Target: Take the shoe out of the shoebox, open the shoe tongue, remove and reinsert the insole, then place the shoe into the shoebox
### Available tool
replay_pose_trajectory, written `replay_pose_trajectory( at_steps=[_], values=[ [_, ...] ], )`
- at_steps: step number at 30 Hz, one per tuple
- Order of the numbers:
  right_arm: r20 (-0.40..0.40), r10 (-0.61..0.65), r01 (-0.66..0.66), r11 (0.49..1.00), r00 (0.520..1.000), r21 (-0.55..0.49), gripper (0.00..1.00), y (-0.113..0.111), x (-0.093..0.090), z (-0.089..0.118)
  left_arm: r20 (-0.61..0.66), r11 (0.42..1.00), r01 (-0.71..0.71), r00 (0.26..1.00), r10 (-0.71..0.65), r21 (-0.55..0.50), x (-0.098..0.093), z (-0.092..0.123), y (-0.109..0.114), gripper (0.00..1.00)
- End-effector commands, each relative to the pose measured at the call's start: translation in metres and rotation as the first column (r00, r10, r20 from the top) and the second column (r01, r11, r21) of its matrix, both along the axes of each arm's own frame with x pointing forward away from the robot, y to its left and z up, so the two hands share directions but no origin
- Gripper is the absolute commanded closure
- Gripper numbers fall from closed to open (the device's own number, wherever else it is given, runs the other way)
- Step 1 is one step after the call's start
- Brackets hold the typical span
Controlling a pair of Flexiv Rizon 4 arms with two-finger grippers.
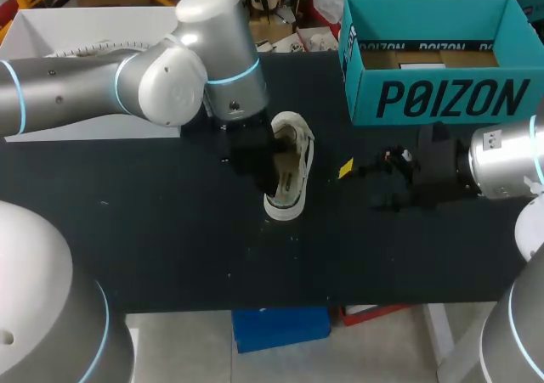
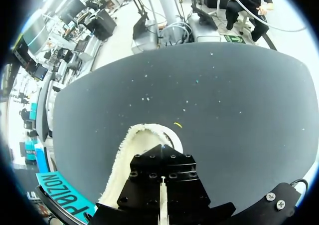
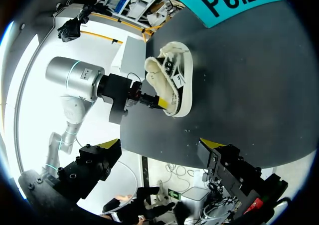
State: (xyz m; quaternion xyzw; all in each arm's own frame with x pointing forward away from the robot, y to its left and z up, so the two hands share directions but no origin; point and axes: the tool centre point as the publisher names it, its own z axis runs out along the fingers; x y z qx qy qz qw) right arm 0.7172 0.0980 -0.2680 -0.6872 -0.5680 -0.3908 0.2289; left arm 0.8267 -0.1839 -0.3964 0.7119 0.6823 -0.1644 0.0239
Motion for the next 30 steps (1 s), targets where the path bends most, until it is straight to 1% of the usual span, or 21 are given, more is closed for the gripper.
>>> replay_pose_trajectory(
  at_steps=[1,8,14,21,25,30],
  values=[
    [-0.001,0.000,0.000,1.000,1.000,-0.002,0.00,0.000,0.000,0.000,0.003,1.000,0.003,1.000,-0.004,0.011,0.002,-0.008,-0.007,1.00],
    [-0.001,0.000,0.000,1.000,1.000,-0.002,0.00,0.000,0.000,0.000,-0.002,0.999,0.017,1.000,-0.016,0.040,0.004,-0.018,-0.010,1.00],
    [-0.001,0.000,0.000,1.000,1.000,-0.002,0.00,0.000,0.000,0.000,-0.007,0.999,0.022,1.000,-0.022,0.044,0.002,-0.030,-0.013,1.00],
    [-0.001,0.000,0.000,1.000,1.000,-0.002,0.00,0.000,0.000,0.000,-0.009,0.999,0.025,1.000,-0.024,0.044,0.001,-0.034,-0.015,1.00],
    [-0.001,0.000,0.000,1.000,1.000,-0.002,0.00,0.000,0.000,0.000,-0.016,0.999,0.027,1.000,-0.027,0.034,0.000,-0.029,-0.015,1.00],
    [-0.001,0.000,0.000,1.000,1.000,-0.002,0.00,0.000,0.000,0.000,-0.034,0.999,0.033,0.999,-0.033,-0.015,-0.008,-0.006,-0.013,1.00]
  ],
)
